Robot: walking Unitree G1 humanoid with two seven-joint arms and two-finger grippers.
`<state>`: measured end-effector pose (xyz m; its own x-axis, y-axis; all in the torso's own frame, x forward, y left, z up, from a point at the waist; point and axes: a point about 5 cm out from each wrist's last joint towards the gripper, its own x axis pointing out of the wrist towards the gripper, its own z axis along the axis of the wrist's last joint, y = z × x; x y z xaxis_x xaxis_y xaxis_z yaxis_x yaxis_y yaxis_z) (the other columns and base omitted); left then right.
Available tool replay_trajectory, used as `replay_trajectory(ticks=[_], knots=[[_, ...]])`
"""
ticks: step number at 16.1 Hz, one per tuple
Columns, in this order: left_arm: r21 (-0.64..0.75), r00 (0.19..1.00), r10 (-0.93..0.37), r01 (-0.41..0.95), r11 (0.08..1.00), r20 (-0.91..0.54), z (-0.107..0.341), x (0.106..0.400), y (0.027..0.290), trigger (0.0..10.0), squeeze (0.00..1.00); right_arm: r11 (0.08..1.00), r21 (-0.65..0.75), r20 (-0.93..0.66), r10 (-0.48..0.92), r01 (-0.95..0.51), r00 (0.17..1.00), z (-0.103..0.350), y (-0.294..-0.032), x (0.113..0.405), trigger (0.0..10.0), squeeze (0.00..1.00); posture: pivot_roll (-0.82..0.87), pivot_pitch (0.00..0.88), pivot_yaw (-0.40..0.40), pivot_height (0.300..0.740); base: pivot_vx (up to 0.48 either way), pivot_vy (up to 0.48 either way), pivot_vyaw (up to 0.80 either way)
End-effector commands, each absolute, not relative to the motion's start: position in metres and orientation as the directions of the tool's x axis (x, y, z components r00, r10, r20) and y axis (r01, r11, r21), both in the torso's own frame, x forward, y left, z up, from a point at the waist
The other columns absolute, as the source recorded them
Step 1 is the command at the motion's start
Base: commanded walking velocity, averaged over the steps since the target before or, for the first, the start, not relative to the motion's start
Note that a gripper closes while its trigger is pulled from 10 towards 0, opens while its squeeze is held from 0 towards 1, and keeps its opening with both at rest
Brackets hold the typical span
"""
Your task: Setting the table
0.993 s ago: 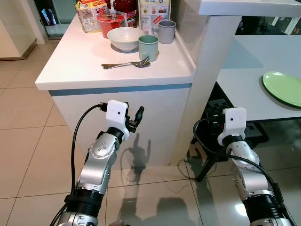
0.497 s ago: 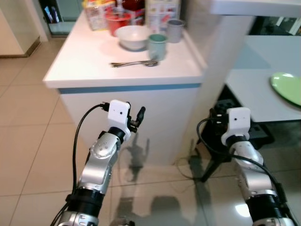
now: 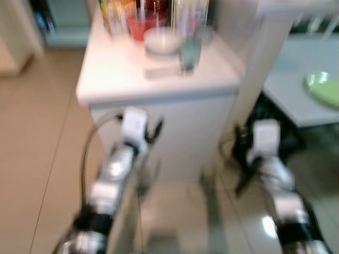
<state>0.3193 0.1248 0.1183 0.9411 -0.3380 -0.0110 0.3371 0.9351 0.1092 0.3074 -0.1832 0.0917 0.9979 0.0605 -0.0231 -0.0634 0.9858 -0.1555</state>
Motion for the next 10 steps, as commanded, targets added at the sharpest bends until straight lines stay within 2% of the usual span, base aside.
replay_trajectory(ticks=[1, 6, 10], knots=[[0.135, 0.932, -0.364, 0.36, 0.923, 0.001, 0.122, 0.321, 0.115, 10.0, 0.0, 0.983, -0.18, 0.011, 0.04, -0.038, 0.999, 0.101, -0.191, 0.311, 10.0, 0.0, 0.02, 0.0, -0.012, 0.74, 0.48, 0.0, 0.0], [0.191, 0.932, -0.36, 0.361, 0.913, -0.038, 0.118, 0.322, 0.117, 10.0, 0.0, 0.98, -0.189, 0.031, 0.062, -0.055, 0.998, 0.103, -0.185, 0.309, 10.0, 0.0, 0.02, 0.0, -0.006, 0.74, 0.47, 0.0, 0.0], [0.177, 0.935, -0.354, 0.351, 0.919, -0.014, 0.122, 0.323, 0.118, 10.0, 0.0, 0.975, -0.21, 0.142, 0.106, -0.075, 0.984, 0.124, -0.177, 0.31, 10.0, 0.0, 0.02, 0.0, -0.003, 0.74, 0.469, 0.0, 0.0]])
